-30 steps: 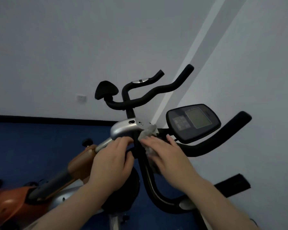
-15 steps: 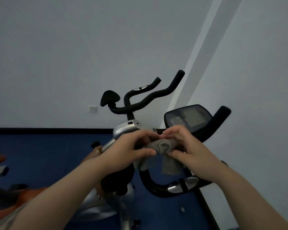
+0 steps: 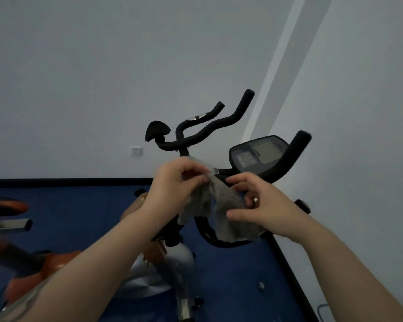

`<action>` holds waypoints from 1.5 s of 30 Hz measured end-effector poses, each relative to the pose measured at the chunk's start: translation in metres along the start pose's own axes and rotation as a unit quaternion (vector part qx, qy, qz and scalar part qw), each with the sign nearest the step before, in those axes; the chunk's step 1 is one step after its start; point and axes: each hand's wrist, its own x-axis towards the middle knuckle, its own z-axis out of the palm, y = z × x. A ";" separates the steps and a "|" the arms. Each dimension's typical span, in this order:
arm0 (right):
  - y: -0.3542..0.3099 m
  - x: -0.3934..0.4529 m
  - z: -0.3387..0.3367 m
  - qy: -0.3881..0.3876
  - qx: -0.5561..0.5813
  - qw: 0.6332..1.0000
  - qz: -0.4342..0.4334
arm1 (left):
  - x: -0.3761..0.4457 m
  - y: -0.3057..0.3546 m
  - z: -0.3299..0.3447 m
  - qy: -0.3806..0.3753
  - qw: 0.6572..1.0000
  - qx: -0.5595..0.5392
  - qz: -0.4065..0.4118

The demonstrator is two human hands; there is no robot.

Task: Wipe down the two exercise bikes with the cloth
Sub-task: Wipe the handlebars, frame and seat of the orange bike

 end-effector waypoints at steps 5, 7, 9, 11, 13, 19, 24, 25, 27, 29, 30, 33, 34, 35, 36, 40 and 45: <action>-0.005 0.006 0.011 0.080 0.136 0.988 0.011 | -0.003 0.010 0.009 -0.005 0.997 -0.077 -0.032; -0.007 0.011 0.021 0.122 0.190 0.974 -0.012 | -0.003 0.008 0.008 -0.018 0.991 -0.120 -0.058; -0.008 0.016 0.031 0.160 0.225 0.961 -0.033 | -0.003 0.003 0.005 -0.035 0.975 -0.198 -0.099; -0.009 0.022 0.039 0.193 0.228 0.953 -0.050 | -0.003 -0.001 0.000 -0.070 0.938 -0.303 -0.151; -0.012 0.028 0.045 0.216 0.217 0.949 -0.074 | -0.003 -0.006 -0.002 -0.102 0.929 -0.324 -0.147; -0.005 0.036 0.047 0.252 0.128 0.958 -0.057 | 0.014 -0.034 -0.006 -0.077 0.947 -0.283 -0.133; 0.002 0.052 0.072 0.135 0.255 0.957 0.022 | 0.032 -0.057 -0.008 -0.079 0.945 -0.286 -0.140; 0.001 0.057 0.076 0.155 0.247 0.956 0.029 | 0.035 -0.063 -0.008 -0.073 0.953 -0.262 -0.132; -0.001 0.069 0.074 0.201 0.190 0.960 0.044 | 0.040 -0.076 -0.011 -0.058 0.978 -0.162 -0.116; -0.003 0.082 0.063 0.246 0.094 0.964 0.032 | 0.037 -0.094 -0.014 -0.046 0.993 -0.020 -0.107; -0.005 0.089 0.055 0.263 0.026 0.964 0.016 | 0.032 -0.102 -0.015 -0.042 0.993 0.040 -0.102; -0.006 0.115 0.042 0.232 -0.189 0.954 -0.023 | 0.015 -0.121 -0.012 -0.028 0.990 0.103 -0.090; -0.006 0.125 0.045 0.187 -0.226 0.956 -0.022 | 0.012 -0.125 -0.011 -0.021 0.991 0.093 -0.093; -0.004 0.135 0.052 0.137 -0.252 0.958 -0.012 | 0.010 -0.128 -0.011 -0.015 0.992 0.082 -0.098; -0.001 0.143 0.062 0.091 -0.275 0.957 0.003 | 0.010 -0.130 -0.010 -0.009 0.992 0.072 -0.102; 0.009 0.156 0.072 0.006 -0.334 0.941 0.050 | 0.011 -0.132 -0.010 -0.013 0.994 0.046 -0.101; 0.009 0.163 0.046 -0.129 -0.318 0.937 0.062 | 0.011 -0.132 -0.012 -0.024 0.994 0.039 -0.104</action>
